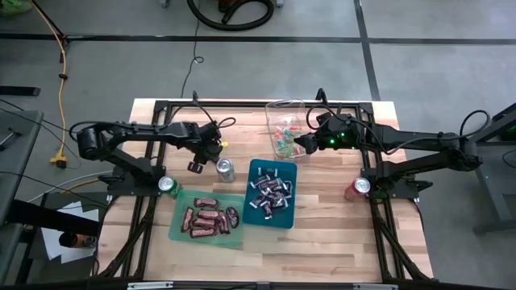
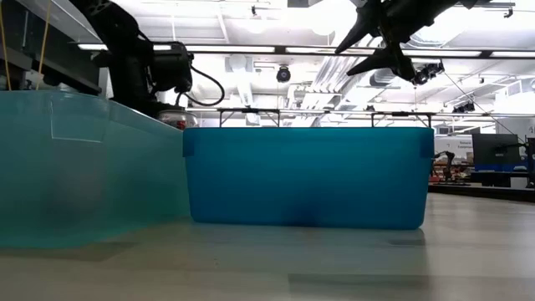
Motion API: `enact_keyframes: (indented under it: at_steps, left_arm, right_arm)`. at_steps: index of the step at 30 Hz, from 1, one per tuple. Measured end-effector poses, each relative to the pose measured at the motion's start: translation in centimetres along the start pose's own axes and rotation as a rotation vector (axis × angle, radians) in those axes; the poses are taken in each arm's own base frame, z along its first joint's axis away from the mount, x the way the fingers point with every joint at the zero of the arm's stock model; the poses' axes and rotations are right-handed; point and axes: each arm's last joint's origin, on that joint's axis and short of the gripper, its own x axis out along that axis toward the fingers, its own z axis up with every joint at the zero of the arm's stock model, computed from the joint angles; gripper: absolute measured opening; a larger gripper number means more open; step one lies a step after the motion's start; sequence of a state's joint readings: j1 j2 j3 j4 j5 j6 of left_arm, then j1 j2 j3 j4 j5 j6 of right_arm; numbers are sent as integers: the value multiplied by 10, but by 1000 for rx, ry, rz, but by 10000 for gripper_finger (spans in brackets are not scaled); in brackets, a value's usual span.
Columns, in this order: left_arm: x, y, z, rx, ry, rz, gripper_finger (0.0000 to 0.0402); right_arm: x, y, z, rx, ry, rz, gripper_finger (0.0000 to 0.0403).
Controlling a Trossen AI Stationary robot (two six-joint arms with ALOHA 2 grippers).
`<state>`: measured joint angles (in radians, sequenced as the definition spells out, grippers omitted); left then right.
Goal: Sort candy
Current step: Put the brown-white chocolate into the blue bin
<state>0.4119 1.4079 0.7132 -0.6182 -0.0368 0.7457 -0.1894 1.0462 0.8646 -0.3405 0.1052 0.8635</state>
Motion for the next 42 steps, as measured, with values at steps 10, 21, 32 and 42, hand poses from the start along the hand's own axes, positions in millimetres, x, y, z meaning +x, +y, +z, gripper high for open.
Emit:
enact_keyframes:
  at_steps: [10,21,32,42]
  left_arm:
    - [28,2,5,67,37,-57,161]
    - [27,4,4,-23,66,-61,42]
    - [-59,33,-17,-436,-224,224,0]
    - [-126,8,5,-637,-761,257,0]
  right_arm:
    - [0,0,0,22,2,-3,208]
    - [0,-1,-1,25,12,-7,208]
    - [0,-1,-1,-35,17,-8,208]
    - [0,-1,-1,-88,15,-5,208]
